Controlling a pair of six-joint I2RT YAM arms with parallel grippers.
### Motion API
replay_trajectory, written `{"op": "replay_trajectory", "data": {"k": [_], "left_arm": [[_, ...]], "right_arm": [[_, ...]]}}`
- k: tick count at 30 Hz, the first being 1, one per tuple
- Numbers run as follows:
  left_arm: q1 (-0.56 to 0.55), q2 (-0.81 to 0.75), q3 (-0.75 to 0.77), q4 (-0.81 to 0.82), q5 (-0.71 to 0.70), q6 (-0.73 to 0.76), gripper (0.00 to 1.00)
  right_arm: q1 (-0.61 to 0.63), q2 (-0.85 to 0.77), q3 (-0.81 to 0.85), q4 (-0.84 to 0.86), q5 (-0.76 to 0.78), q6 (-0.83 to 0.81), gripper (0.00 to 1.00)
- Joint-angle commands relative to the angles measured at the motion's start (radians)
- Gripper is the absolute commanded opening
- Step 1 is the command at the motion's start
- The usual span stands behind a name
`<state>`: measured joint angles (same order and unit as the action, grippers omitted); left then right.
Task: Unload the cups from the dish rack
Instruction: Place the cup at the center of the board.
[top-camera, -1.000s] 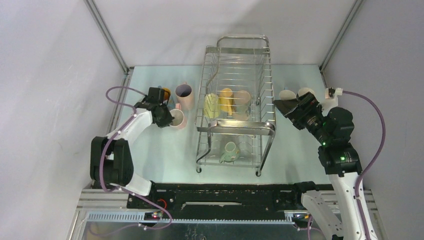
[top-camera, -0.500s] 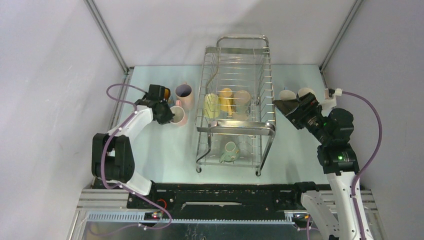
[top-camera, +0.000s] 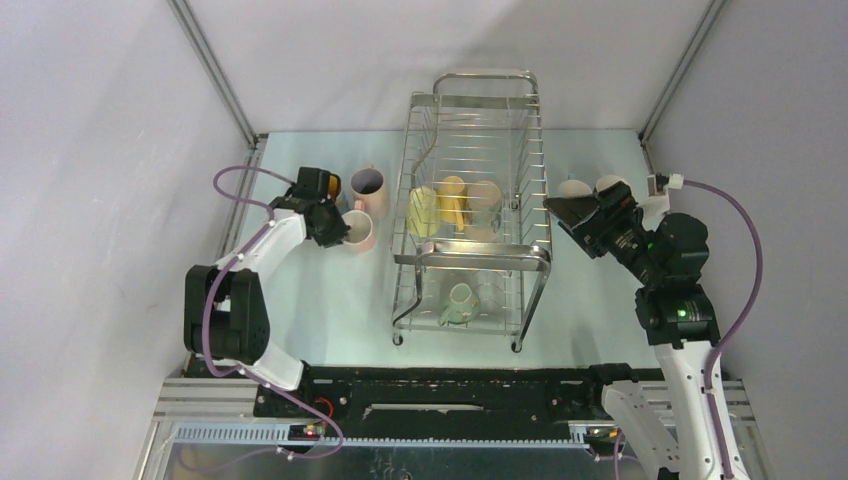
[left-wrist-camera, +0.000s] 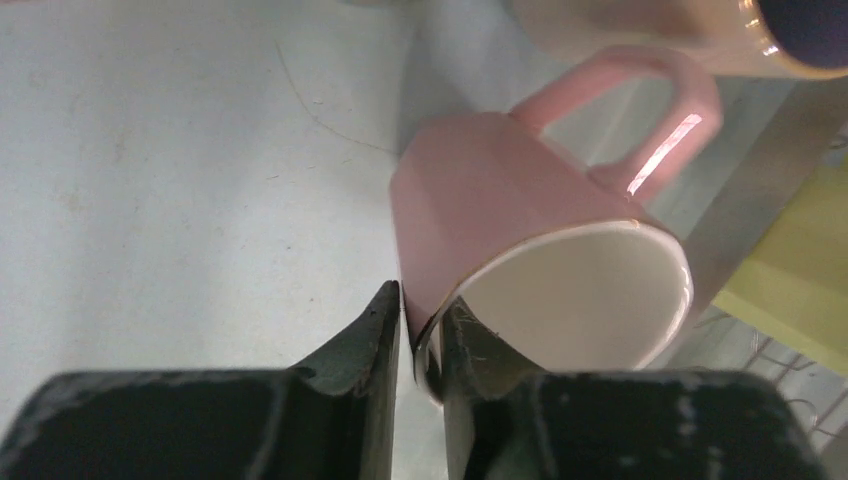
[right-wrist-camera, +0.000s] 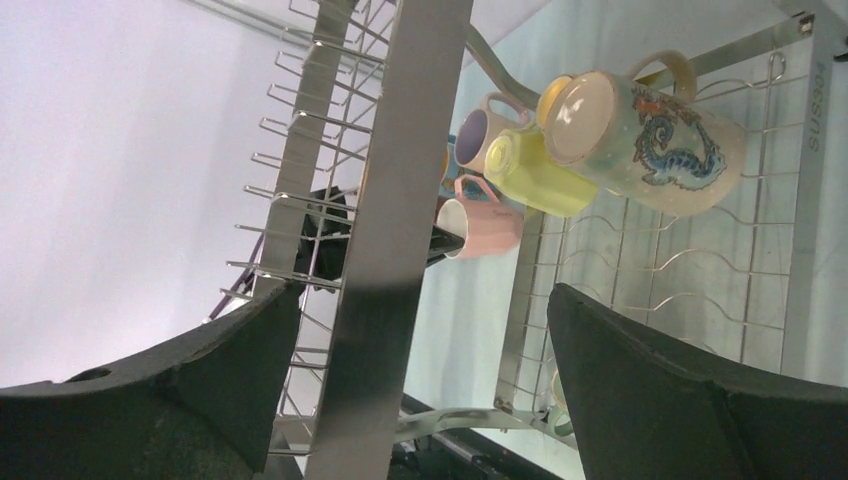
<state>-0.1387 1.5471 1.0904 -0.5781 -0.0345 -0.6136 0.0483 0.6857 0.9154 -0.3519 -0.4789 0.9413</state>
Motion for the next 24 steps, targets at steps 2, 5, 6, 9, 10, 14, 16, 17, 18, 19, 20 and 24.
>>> {"op": "replay_trajectory", "data": {"k": [2,5,6,9,10,14,16,17,18,19,20,24], "left_arm": [[0.006,-0.019,0.104,0.056,0.027,-0.009,0.27],[0.006,-0.023,0.107,0.054,0.027,-0.005,0.29],[0.007,-0.024,0.109,0.052,0.027,-0.004,0.3],[0.007,-0.032,0.11,0.048,0.027,0.001,0.31],[0.008,-0.036,0.109,0.047,0.027,0.003,0.32],[0.006,-0.056,0.108,0.042,0.027,0.014,0.35],[0.007,-0.069,0.105,0.04,0.027,0.018,0.36],[0.006,-0.077,0.103,0.041,0.027,0.019,0.37],[0.007,-0.086,0.101,0.04,0.027,0.021,0.38],[0.006,-0.094,0.098,0.04,0.027,0.023,0.39],[0.007,-0.103,0.095,0.04,0.05,0.024,0.39],[0.007,-0.135,0.083,0.04,0.063,0.035,0.43]], "right_arm": [[-0.002,-0.029,0.073,-0.042,0.078,-0.017,1.0],[-0.001,-0.04,0.088,-0.06,0.1,-0.03,1.0],[-0.001,-0.041,0.095,-0.068,0.104,-0.035,1.0],[-0.001,-0.044,0.115,-0.088,0.12,-0.047,1.0],[-0.001,-0.045,0.121,-0.094,0.125,-0.05,1.0],[-0.001,-0.049,0.148,-0.117,0.142,-0.059,1.0],[-0.001,-0.053,0.158,-0.131,0.154,-0.064,1.0],[-0.001,-0.053,0.163,-0.137,0.159,-0.066,1.0],[-0.002,-0.055,0.168,-0.144,0.166,-0.068,1.0],[-0.001,-0.057,0.172,-0.153,0.172,-0.071,1.0],[-0.001,-0.057,0.177,-0.161,0.179,-0.073,1.0],[-0.002,-0.059,0.193,-0.195,0.209,-0.084,1.0]]}}
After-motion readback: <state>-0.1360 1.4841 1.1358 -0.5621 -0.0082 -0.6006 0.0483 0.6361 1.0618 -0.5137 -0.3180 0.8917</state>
